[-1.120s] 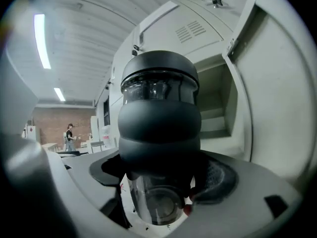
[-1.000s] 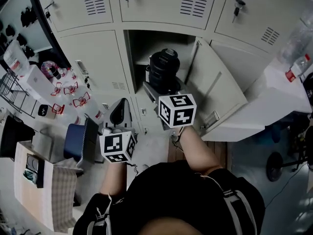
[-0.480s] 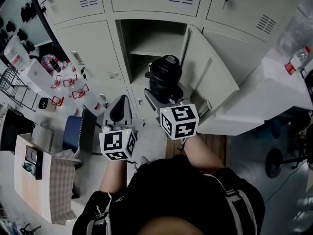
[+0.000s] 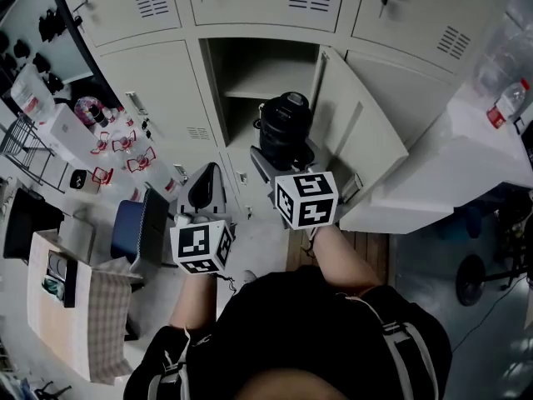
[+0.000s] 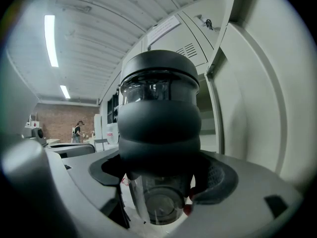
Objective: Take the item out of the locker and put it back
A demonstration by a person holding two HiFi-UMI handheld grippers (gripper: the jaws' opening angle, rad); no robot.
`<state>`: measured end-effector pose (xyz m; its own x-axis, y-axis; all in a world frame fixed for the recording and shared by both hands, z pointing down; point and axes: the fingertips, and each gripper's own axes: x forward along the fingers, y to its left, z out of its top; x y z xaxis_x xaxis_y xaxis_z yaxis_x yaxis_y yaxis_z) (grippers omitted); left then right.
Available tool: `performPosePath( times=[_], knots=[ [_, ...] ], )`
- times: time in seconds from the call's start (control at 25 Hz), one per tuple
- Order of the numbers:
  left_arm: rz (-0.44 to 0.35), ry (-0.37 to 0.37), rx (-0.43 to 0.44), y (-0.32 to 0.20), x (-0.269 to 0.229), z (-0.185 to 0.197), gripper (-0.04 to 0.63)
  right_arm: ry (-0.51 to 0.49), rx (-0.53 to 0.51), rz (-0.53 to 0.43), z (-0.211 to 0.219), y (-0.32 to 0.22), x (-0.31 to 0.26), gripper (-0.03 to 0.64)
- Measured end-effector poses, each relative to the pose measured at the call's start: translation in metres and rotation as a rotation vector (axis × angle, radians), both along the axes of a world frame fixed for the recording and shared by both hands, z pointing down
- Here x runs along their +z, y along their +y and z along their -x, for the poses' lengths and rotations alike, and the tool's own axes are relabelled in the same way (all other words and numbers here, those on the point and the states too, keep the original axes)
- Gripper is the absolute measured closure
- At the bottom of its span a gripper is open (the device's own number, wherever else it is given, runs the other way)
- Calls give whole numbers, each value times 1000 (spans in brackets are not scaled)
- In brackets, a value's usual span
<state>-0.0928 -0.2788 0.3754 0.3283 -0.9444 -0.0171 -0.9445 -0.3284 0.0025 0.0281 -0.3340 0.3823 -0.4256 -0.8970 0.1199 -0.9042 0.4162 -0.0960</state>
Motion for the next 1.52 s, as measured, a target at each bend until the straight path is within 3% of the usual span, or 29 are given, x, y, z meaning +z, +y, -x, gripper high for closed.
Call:
performPosePath(
  times=[0.16,0.52,0.68,0.88,1.32,1.52],
  knots=[
    [-6,1,-9,-8,-2,8,583,-82,-9,7,7,-23,-10,193],
    [0,0,-37,-26,0,36,583,-380,-84,72,31,-95,-31,193],
    [4,2,-44,-33,1,46,582,-415,-38,80,28,-128,-36,193],
    [7,5,-48,-45,3,57,582,-372,59,74,15,-165,-43,193],
    [5,0,-22,-71,1,64,583,-20,252,-5,7,-228,-42,196],
    [2,11,-18,-78,1,67,581,67,288,-28,7,-242,-40,196]
  ],
)
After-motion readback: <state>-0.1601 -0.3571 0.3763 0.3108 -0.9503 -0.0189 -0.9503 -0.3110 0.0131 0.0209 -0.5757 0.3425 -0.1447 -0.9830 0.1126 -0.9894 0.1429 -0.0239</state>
